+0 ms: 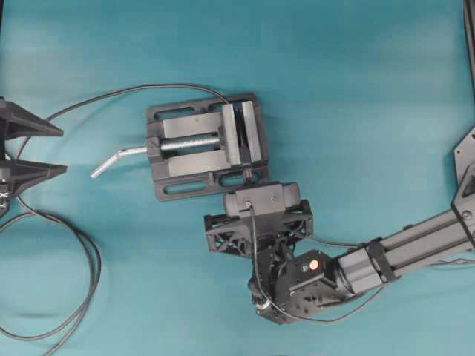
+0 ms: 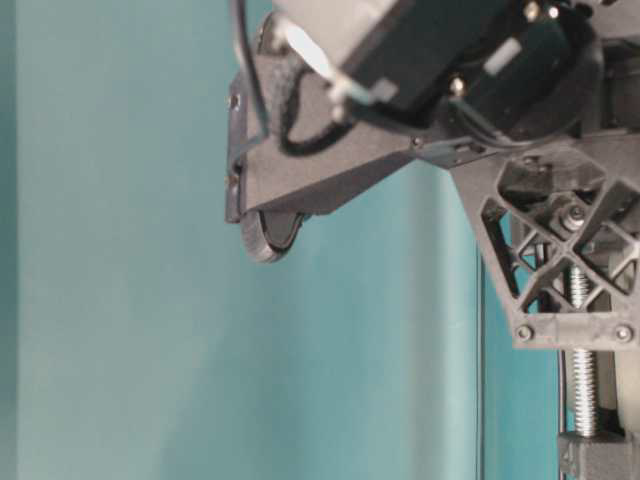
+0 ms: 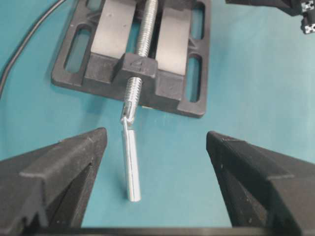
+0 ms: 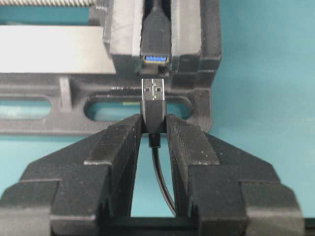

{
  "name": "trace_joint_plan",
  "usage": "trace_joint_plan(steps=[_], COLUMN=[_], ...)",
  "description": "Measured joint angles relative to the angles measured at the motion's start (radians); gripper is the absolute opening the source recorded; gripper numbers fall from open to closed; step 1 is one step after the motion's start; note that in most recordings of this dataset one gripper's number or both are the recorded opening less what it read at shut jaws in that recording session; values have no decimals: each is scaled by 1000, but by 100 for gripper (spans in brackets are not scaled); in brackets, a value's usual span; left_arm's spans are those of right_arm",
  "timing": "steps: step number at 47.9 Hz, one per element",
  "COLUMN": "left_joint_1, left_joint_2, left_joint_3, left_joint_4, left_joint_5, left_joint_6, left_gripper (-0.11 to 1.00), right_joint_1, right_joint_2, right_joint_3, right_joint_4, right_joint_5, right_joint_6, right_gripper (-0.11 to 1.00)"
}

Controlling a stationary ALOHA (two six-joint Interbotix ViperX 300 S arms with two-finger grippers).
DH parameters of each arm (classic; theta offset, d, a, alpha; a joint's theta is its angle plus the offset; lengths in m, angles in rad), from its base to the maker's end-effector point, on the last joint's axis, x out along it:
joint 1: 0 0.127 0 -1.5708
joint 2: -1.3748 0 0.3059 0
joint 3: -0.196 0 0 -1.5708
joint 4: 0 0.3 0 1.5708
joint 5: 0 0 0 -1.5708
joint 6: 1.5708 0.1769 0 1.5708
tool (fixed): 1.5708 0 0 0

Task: Insert the USB cable into the fixed female connector.
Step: 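Move the right gripper to align the plug with the blue port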

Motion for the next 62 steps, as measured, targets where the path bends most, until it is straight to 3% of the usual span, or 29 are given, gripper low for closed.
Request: trace_joint_plan(steps=[62], left_joint_1=[0], left_joint_2=[0], left_joint_3=[11], left_joint_4=[2], left_joint_5=[2], left_joint_6=[-17], left_gripper=[96], right_joint_1=[-28], right_joint_2=[0], right_joint_3=[0], right_joint_4=[2], right_joint_5=[0], right_joint_6=[-37], right_gripper=[22])
